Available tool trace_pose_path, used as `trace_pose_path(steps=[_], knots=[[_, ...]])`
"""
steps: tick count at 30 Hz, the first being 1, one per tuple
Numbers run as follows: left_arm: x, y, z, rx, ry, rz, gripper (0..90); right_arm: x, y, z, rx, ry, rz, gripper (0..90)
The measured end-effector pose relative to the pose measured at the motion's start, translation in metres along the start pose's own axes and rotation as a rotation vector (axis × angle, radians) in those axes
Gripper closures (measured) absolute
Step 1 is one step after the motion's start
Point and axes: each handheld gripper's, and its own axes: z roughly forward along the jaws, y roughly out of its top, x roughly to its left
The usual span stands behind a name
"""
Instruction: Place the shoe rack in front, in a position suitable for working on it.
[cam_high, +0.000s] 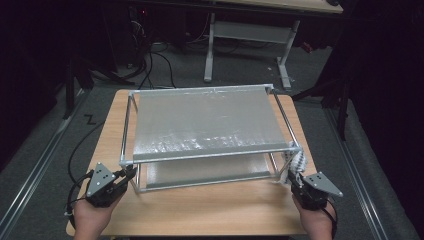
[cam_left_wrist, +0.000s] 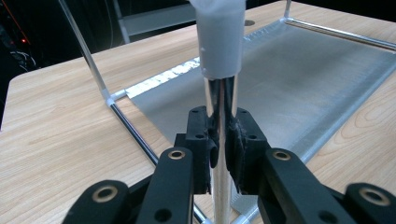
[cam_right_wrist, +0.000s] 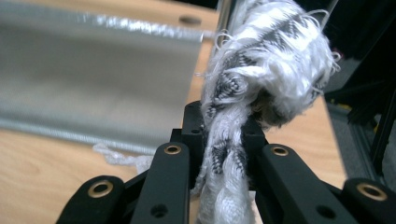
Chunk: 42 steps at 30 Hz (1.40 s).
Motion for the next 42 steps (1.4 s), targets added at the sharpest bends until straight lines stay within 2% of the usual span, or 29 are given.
trace_pose_path(steps=[12, 17, 21, 30, 42], knots=[[0.000, 0.000, 0.000, 0.002, -0.002, -0.003, 79.0, 0.003, -0.030, 0.032, 0.196, 0.042, -0.025, 78.3], [0.000, 0.000, 0.000, 0.002, -0.003, -0.003, 79.0, 0.002, -0.035, 0.037, 0.214, 0.052, -0.023, 78.3], [0.000, 0.000, 0.000, 0.003, -0.001, 0.002, 78.9, 0.001, -0.032, 0.033, 0.194, 0.044, -0.025, 78.3], [0.000, 0.000, 0.000, 0.003, -0.002, 0.003, 78.9, -0.001, -0.017, 0.019, 0.106, 0.024, -0.040, 78.1], [0.000, 0.000, 0.000, 0.001, -0.006, 0.001, 78.9, -0.005, 0.017, -0.012, -0.072, 0.014, -0.025, 78.1]])
